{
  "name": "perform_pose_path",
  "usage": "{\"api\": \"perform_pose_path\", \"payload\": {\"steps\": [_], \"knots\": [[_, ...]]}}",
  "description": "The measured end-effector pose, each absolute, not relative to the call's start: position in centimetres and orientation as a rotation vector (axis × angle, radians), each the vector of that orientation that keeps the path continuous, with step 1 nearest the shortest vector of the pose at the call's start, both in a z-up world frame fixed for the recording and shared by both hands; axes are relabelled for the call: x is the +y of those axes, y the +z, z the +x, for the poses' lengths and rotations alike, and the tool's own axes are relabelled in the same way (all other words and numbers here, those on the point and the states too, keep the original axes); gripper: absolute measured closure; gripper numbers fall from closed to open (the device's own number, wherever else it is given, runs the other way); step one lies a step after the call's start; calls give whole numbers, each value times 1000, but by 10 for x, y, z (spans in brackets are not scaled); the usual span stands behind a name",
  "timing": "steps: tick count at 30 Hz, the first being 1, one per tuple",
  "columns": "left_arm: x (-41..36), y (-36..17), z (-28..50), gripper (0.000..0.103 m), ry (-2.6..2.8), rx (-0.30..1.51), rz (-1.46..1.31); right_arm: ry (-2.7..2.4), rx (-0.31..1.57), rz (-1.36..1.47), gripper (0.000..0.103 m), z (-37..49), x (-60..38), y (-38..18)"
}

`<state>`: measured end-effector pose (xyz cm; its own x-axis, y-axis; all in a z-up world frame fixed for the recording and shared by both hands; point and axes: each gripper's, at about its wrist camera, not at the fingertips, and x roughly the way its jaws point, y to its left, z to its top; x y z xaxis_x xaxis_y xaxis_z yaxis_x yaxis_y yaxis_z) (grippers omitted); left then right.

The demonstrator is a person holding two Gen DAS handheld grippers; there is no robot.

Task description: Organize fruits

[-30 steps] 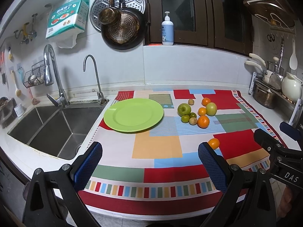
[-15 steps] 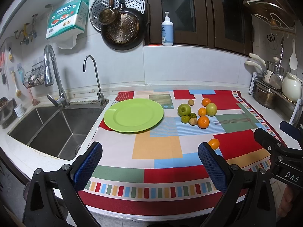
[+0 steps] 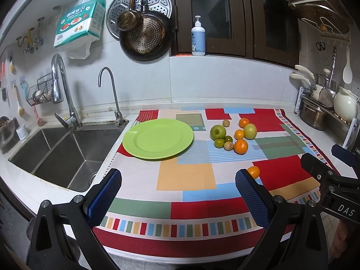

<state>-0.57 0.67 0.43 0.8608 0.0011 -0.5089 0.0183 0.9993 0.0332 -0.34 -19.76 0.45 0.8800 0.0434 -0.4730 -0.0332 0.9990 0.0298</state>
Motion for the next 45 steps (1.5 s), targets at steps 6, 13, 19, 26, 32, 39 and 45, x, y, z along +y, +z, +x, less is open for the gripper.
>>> {"api": "perform_pose_path", "payload": {"steps": [6,13,19,26,32,39,45], "knots": [[7,4,-6,0,-12,535,37,40,493,19,1,-3,-197,5],[10,4,-1,0,-36,541,41,30,499,24,1,-2,-196,4],[14,2,6,0,-67,552,52,19,516,40,1,1,-193,1],[18,-4,21,0,-112,563,87,5,546,68,1,12,-186,-6],[24,-11,44,4,-186,577,111,-22,577,83,1,29,-175,-15],[26,-22,85,11,-289,598,160,-78,628,112,6,54,-164,-31],[20,-35,121,17,-376,622,208,-138,683,150,16,73,-160,-49]]}}
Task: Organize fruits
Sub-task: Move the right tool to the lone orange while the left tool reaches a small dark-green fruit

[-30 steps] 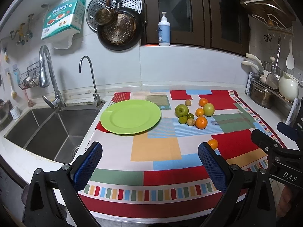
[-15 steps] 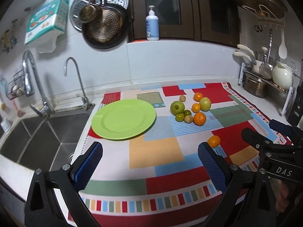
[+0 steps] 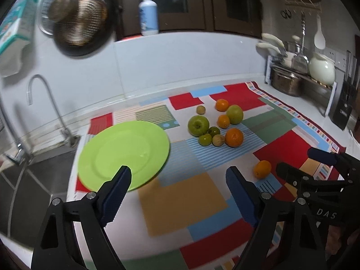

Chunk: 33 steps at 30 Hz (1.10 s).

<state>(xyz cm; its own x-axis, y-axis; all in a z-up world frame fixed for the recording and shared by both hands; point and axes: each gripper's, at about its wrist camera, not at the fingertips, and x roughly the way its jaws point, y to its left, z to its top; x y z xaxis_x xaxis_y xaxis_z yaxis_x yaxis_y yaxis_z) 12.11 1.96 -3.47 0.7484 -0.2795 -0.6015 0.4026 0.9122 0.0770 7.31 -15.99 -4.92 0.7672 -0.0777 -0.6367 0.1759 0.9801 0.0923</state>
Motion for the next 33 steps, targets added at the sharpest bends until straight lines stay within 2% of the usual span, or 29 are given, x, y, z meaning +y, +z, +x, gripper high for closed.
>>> {"api": "perform_pose_path", "payload": {"steps": [13,25,28,29,33], "knots": [[-13,-70,188,33,-530,670,279,-258,803,248,34,100,-160,-91],[-43,-92,233,43,-576,710,285,-299,836,279,50,119,-158,-110],[-48,-97,241,47,-584,725,284,-302,834,269,60,124,-157,-110],[-50,-98,243,49,-587,730,282,-297,835,265,66,127,-157,-110],[-56,-102,254,53,-594,742,280,-290,828,273,66,135,-159,-109]]}}
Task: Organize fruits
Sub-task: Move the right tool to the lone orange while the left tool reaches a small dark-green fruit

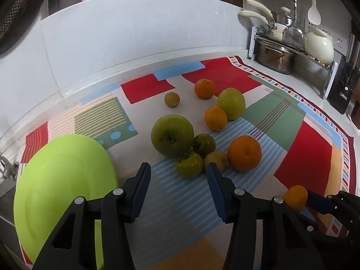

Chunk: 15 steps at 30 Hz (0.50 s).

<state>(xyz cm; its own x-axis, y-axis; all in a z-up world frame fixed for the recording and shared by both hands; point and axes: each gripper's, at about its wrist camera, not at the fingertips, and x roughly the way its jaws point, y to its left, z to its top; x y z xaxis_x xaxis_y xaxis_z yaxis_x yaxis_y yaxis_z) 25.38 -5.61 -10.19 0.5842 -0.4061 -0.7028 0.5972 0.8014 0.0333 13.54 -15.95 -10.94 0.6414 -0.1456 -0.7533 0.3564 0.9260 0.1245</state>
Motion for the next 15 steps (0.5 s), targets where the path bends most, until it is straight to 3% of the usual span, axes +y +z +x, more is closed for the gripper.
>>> {"api": "perform_pose_path", "payload": {"steps": [15], "knots": [[-63,-115,281,74,-669,848,198,-281,795,282,66,163,-171,-104]]}}
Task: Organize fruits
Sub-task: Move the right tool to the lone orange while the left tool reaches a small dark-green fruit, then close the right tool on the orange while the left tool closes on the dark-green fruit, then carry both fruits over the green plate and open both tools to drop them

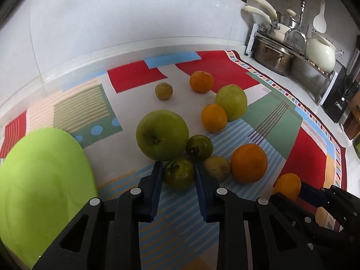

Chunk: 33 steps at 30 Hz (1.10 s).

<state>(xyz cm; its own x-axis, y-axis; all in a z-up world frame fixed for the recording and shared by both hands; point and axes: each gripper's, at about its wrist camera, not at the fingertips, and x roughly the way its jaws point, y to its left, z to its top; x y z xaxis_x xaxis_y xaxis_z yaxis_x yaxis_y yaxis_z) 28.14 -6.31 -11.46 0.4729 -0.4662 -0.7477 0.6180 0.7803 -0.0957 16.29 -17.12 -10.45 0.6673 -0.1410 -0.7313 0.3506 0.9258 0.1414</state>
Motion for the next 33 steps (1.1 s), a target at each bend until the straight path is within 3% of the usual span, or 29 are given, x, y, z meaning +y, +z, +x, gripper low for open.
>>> {"api": "perform_pose_path", "payload": {"steps": [15,33], "knots": [[-38,-94,261,74,-640,812,207,-244,757,247,66,159,-163,-89],[50,-51,237,75,-447,714,94,-16,671,98,66,174,-98,-44]]}}
